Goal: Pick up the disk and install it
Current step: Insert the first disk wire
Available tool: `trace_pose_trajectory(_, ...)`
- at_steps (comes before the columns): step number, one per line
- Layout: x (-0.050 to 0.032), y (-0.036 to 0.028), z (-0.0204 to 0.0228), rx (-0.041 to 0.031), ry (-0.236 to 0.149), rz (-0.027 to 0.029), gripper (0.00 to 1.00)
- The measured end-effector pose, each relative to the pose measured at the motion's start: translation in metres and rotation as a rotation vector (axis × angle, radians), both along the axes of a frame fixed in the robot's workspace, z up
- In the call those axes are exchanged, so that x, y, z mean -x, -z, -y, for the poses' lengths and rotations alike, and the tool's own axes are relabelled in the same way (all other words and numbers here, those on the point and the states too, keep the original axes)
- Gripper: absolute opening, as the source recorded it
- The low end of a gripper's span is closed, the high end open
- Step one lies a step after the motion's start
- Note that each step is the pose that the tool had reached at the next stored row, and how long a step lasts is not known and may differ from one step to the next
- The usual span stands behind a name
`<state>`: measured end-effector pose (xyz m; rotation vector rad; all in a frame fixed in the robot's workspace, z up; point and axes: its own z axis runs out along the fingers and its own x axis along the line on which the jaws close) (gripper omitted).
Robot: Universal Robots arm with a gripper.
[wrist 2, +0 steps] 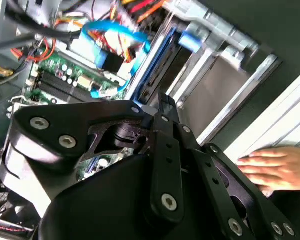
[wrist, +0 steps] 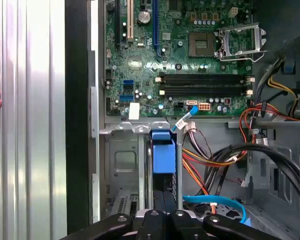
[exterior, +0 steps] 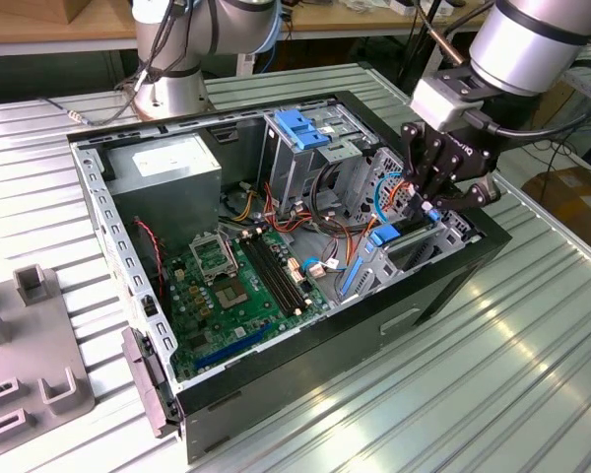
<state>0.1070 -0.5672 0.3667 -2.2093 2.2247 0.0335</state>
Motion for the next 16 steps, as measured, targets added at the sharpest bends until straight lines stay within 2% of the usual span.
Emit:
trace_pose_trajectory(1, -0.0069, -0.0002, -0.0001, 0.0001, -0.01, -0.0009, 0.1)
trace_pose_trajectory(6, -0.0142, -0.002, -0.0002, 0.0, -0.052, -0.0035, 0.1)
trace_pose_trajectory(8, -0.016, -0.0045, -0.0008, 0.0002, -0.057, -0.0085, 0.1)
trace_pose_trajectory(9, -0.0173, -0.0062, -0.0017, 0.0003, -0.058, -0.0135, 0.1)
trace_pose_trajectory(10, -0.019, -0.008, -0.0033, 0.0005, -0.058, -0.0213, 0.1)
trace_pose_trajectory(12, -0.0209, -0.0102, -0.0053, 0.0005, -0.059, -0.0281, 0.1)
trace_pose_trajectory(14, -0.0223, -0.0122, -0.0062, 0.0007, -0.065, -0.0333, 0.1)
trace_pose_trajectory(16, -0.0235, -0.0133, -0.0063, 0.0006, -0.09, -0.0364, 0.1)
